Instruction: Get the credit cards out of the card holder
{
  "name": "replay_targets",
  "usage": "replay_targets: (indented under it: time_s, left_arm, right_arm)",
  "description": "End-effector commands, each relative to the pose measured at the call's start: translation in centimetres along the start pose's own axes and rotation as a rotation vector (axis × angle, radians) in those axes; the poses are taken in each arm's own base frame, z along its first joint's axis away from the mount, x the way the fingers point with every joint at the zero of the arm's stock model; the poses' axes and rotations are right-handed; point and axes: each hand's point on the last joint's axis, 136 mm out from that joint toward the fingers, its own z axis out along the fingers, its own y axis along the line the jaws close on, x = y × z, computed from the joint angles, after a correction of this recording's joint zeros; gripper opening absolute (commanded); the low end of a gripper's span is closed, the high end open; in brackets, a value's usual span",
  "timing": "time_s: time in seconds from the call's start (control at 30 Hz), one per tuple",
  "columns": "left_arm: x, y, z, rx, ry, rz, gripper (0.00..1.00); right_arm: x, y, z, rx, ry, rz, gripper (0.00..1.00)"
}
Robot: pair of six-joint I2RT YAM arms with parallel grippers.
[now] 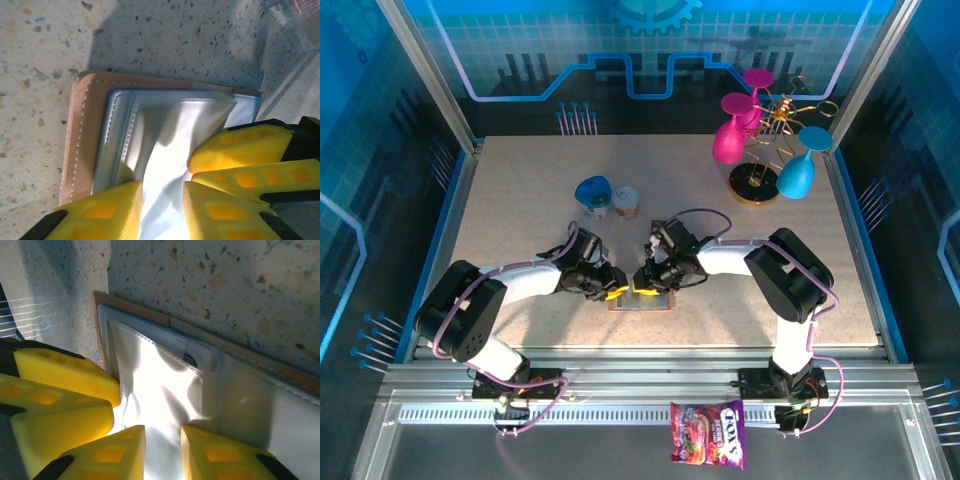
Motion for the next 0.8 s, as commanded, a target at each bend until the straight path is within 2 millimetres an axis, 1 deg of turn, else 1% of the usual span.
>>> replay_targets:
  time_s: [0.0,0.2,0.23,0.3,0.33,0.47,0.57,0.67,0.7,0.77]
  left_arm:
    - [0.6,-0.2,0.2,0.015,0.026,0.008,0.25]
    - [0.8,-0.2,0.0,0.015,0.026,0.010,0.26]
    - [0.7,-0.2,-0.1,0.014,0.022,0.012,0.28]
    - [0.7,0.2,-0.4,-0.013,0.010,0.009,0.37]
    - [0.7,0.5,-0.5,-0.030,0.002,0.010,0.38]
    - [0.6,1.0,-0.8,-0.053,-0.009,0.014,0.39]
    - [0.7,1.0,-0.5,-0.050,0.001,0.009,0.40]
    - [0.7,1.0,-0.2,-0.046,0.013,0.003,0.40]
    - [0.7,1.0,0.0,-0.041,0.015,0.002,0.40]
    - [0.7,0.7,0.1,-0.026,0.020,0.001,0.38]
  right_arm:
    - [0.4,-0.5,-0.2,0.002,0.002,0.023,0.27]
    - [0.3,-0.4,-0.1,-0.009,-0.002,0.028,0.27]
    - [0.4,-0.5,-0.1,-0.009,-0.001,0.029,0.27]
    - [0.3,-0.5,-0.1,-0.011,-0.004,0.029,0.27]
    - [0.3,-0.6,-0.1,-0.012,-0.004,0.031,0.26]
    - [0.2,-0.8,0.0,-0.026,-0.010,0.040,0.25]
    - [0.2,-1.0,0.1,-0.047,-0.012,0.052,0.25]
    - [-0.2,-0.7,0.0,-0.073,-0.024,0.052,0.24]
    - [0.5,-1.4,0.2,-0.067,-0.009,0.067,0.24]
    - [0.5,-1.4,0.2,-0.072,-0.008,0.069,0.24]
